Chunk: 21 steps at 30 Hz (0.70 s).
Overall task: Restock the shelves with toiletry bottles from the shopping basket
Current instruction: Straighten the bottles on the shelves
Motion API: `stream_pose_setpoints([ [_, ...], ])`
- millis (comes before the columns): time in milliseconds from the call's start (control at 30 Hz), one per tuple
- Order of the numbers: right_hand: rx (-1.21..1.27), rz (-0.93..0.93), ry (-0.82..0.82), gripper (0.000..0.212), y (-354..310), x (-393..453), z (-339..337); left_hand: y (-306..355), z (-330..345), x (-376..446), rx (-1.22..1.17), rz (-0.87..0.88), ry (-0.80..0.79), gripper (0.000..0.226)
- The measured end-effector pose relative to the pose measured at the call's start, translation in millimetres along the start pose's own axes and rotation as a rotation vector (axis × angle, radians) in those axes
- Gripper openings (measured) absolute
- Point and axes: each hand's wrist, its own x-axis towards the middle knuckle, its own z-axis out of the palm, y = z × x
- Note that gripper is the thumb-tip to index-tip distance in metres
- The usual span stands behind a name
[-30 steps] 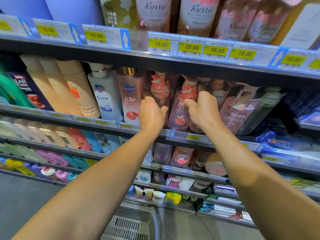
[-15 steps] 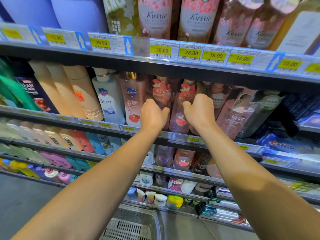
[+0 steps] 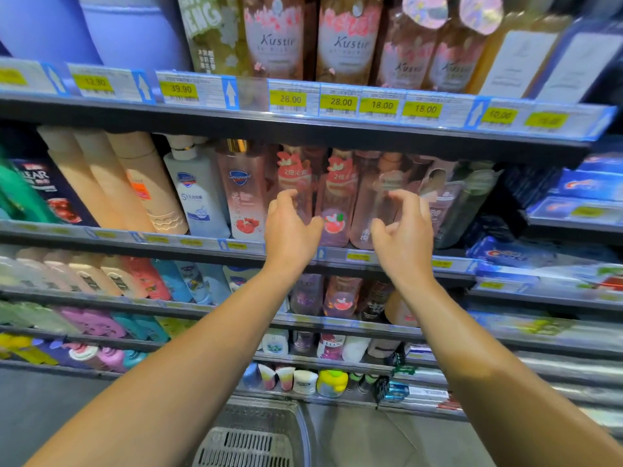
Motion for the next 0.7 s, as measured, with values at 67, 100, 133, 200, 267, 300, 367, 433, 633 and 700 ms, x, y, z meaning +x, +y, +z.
stream_pose_setpoints([
  [67,-0.023,0.056,0.037,0.042,8.6,-8.3,-14.3,7.5,7.9,-10.8,-0.031,0.067,-0.068,0.056],
  [100,-0.034,0.075,0.056,0.043,13.1,-11.2,-21.7,12.7,12.6,-15.0,-0.041,0.103,-0.099,0.056],
  [133,-0.047,0.094,0.073,0.044,17.6,-13.4,-29.1,18.6,17.4,-19.1,-0.048,0.135,-0.13,0.057],
  [200,-0.071,0.127,0.09,0.048,26.7,-14.7,-43.0,30.0,27.5,-25.0,-0.039,0.195,-0.158,0.059],
  [267,-0.086,0.131,0.095,0.052,35.9,-11.5,-53.8,40.3,37.6,-28.6,-0.014,0.251,-0.148,0.06],
  [300,-0.084,0.124,0.097,0.054,40.4,-8.3,-57.7,45.0,42.4,-29.3,-0.005,0.271,-0.14,0.061],
  [367,-0.068,0.107,0.091,0.061,48.1,1.5,-62.0,53.3,52.0,-26.6,0.013,0.288,-0.117,0.063],
  [433,-0.056,0.085,0.055,0.066,53.4,11.9,-62.6,61.5,60.9,-24.4,0.02,0.256,-0.098,0.063],
  [633,-0.103,0.009,-0.051,0.061,66.8,39.6,-59.6,85.9,88.1,-11.7,0.063,0.14,-0.013,0.034],
  [700,-0.098,0.02,-0.063,0.052,70.7,43.6,-58.3,90.3,95.2,-5.5,0.093,0.067,-0.005,0.032],
])
